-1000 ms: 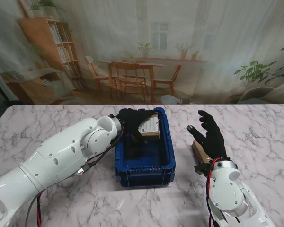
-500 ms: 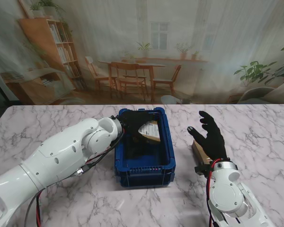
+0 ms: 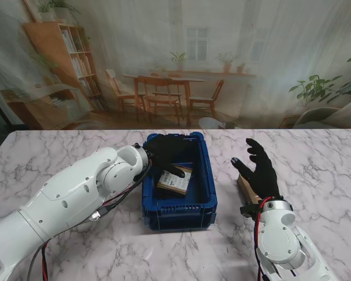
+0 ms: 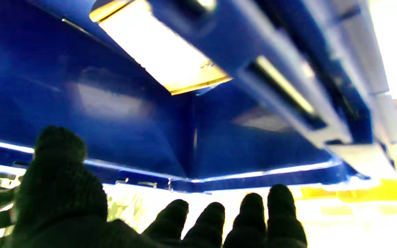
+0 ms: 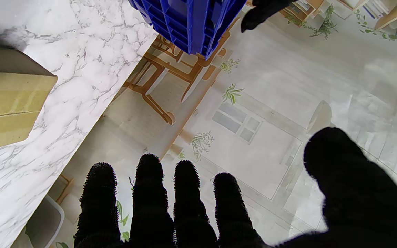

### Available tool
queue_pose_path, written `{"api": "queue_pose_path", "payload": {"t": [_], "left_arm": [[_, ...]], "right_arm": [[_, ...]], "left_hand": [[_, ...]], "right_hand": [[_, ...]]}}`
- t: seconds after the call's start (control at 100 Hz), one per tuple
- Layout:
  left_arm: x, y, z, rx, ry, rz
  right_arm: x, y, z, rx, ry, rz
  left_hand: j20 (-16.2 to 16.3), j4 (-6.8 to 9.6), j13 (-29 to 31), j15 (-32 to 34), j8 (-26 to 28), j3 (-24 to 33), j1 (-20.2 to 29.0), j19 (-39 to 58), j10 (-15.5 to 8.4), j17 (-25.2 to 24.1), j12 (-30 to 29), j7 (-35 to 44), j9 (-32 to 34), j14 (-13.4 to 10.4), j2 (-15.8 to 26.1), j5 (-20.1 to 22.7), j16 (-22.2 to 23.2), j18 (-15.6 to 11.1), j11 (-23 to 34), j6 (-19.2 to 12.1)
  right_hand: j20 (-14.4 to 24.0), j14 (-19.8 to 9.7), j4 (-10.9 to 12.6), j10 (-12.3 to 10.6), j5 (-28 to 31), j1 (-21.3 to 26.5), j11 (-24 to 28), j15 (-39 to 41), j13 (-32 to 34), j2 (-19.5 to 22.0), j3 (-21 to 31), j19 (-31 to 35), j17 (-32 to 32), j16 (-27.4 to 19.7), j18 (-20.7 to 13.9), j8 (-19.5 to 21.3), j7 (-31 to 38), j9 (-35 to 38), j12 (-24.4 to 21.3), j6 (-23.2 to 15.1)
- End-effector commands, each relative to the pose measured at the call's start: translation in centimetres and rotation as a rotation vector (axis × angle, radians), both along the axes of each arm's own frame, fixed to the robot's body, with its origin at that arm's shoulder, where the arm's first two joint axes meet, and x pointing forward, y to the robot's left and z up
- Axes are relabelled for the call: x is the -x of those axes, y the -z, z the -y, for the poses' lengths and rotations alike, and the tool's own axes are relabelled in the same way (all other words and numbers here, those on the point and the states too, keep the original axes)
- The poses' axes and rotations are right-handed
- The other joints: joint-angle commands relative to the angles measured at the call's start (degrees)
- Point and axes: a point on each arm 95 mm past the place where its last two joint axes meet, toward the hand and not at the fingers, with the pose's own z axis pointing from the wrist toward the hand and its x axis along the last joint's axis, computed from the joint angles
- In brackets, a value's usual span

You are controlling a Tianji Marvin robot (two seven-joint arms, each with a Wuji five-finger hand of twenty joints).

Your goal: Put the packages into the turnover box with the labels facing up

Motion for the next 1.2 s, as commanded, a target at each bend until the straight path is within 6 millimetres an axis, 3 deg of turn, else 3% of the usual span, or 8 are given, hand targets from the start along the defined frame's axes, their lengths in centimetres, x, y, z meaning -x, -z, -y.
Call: {"api": "queue_pose_path", "payload": {"t": [0.0, 0.33, 0.46, 0.72, 0.84, 0.9, 1.04, 1.19], "left_arm": [[0.7, -0.5, 0.0, -0.008, 0.025, 0.010], [2.3, -3.2, -1.2, 0.030, 0.056, 0.085], [2.7, -4.2, -2.4, 0.044, 0.047, 0.119], [4.0, -5.5, -6.6, 0.134, -0.034, 0.217], [5.1, -5.3, -8.6, 0.186, -0.077, 0.241], [5.6, -5.0, -9.5, 0.209, -0.096, 0.250], [6.6, -3.6, -11.5, 0.250, -0.140, 0.270], [7.7, -1.3, -13.2, 0.249, -0.193, 0.266]], "right_arm": [[0.0, 0.2, -0.1, -0.002, 0.003, -0.009], [0.0, -0.1, 0.0, 0.008, -0.004, -0.004], [0.0, -0.2, 0.5, 0.030, -0.006, 0.000], [-0.2, 0.2, 2.1, 0.165, -0.014, -0.013], [-0.3, 0.9, 3.0, 0.270, -0.009, -0.028], [-0.4, 1.4, 3.5, 0.326, 0.001, -0.036], [-0.4, 2.7, 4.6, 0.456, 0.031, -0.064], [0.1, 4.3, 5.6, 0.560, 0.081, -0.100]], "left_hand": [[0.2, -0.70, -1.6, -0.3, -0.1, 0.5, -0.1, -0.5, -0.4, -0.6, 1.4, -0.1, -2.6, 0.6, 1.4, -0.1, 0.1, 0.9, -0.6, -0.5], [2.0, -0.45, -0.5, 2.7, 3.2, 0.5, 3.2, 3.0, -0.5, -0.6, 8.7, 0.6, -1.7, 0.5, 2.4, 0.0, 1.1, 0.6, 0.8, -0.7], [3.0, -0.37, 3.7, 4.2, 11.9, 0.3, 5.2, 5.5, -0.7, 0.6, 11.6, 2.5, 3.0, 0.2, 4.5, 0.1, 1.9, 1.6, 1.8, -1.3], [4.3, -0.45, 13.2, 6.4, 22.4, 0.0, 8.5, 8.9, -0.9, 4.2, 15.9, 13.1, 16.2, 0.1, 8.1, 18.4, 4.4, 5.7, 6.3, -2.1], [4.4, -0.44, 13.9, 6.4, 24.0, 0.1, 8.6, 9.2, -0.9, 4.8, 16.2, 14.5, 16.7, 0.1, 8.6, 21.1, 4.6, 6.0, 6.8, -2.2], [4.5, -0.44, 14.3, 6.3, 24.6, 0.1, 8.7, 9.3, -0.9, 4.9, 16.3, 14.8, 16.9, 0.1, 8.8, 21.3, 4.7, 6.2, 7.1, -2.3], [4.7, -0.44, 15.0, 6.1, 25.6, 0.1, 8.8, 9.5, -1.2, 5.2, 16.6, 15.0, 17.5, 0.0, 9.0, 21.8, 4.9, 6.4, 7.7, -2.6], [4.9, -0.44, 15.6, 6.0, 26.1, 0.0, 9.0, 9.7, -0.9, 5.5, 16.6, 14.6, 18.1, 0.5, 8.9, 21.9, 5.1, 6.5, 8.1, -2.4]], "right_hand": [[1.2, -2.0, 1.1, -1.1, -0.5, 0.7, 0.4, -2.5, -1.6, 1.0, -0.5, -1.0, -0.6, -0.3, -1.9, 1.3, -0.7, -1.6, 0.0, -1.7], [1.9, -1.9, 1.1, -1.2, -0.4, 0.6, 0.3, -2.5, -1.4, 0.8, -0.5, -1.2, -0.3, -0.4, -2.0, 2.2, 0.2, -1.4, -0.1, -1.9], [2.5, -1.8, 1.2, -1.0, -0.1, 0.1, 0.1, -2.7, -1.5, -0.1, -0.1, -1.5, 0.0, -0.4, -2.0, 3.5, 3.9, -1.4, -0.1, -2.6], [2.9, -1.8, 0.5, -0.9, 3.4, -2.0, -1.6, -3.9, -2.1, -5.4, 1.8, -2.4, -0.2, -0.8, -2.0, 2.0, 7.8, -2.0, -0.9, -3.3], [3.0, -1.6, 0.0, -0.6, 3.4, -2.7, -1.9, -4.4, -2.4, -8.0, 1.2, -2.7, -0.3, -0.9, -2.0, 1.6, 7.9, -2.8, -0.9, -3.2], [3.1, -1.5, -0.5, -0.5, 2.9, -1.8, -1.5, -4.9, -2.3, -8.6, -2.5, -2.9, -0.2, -1.1, -1.9, 0.6, 7.6, -3.4, -0.8, -2.5], [3.3, -1.8, -0.8, -0.6, 0.4, -3.7, -7.5, -5.4, -2.8, -11.4, -8.4, -3.4, -0.2, -1.2, -2.4, -1.6, 5.4, -3.6, -3.4, 1.6], [3.4, -1.3, -1.2, -0.2, 1.8, -6.7, -9.9, -5.5, -2.8, -15.7, -3.4, -3.3, -0.1, -1.4, -2.4, -2.0, 5.6, -3.3, -4.0, 3.5]]}}
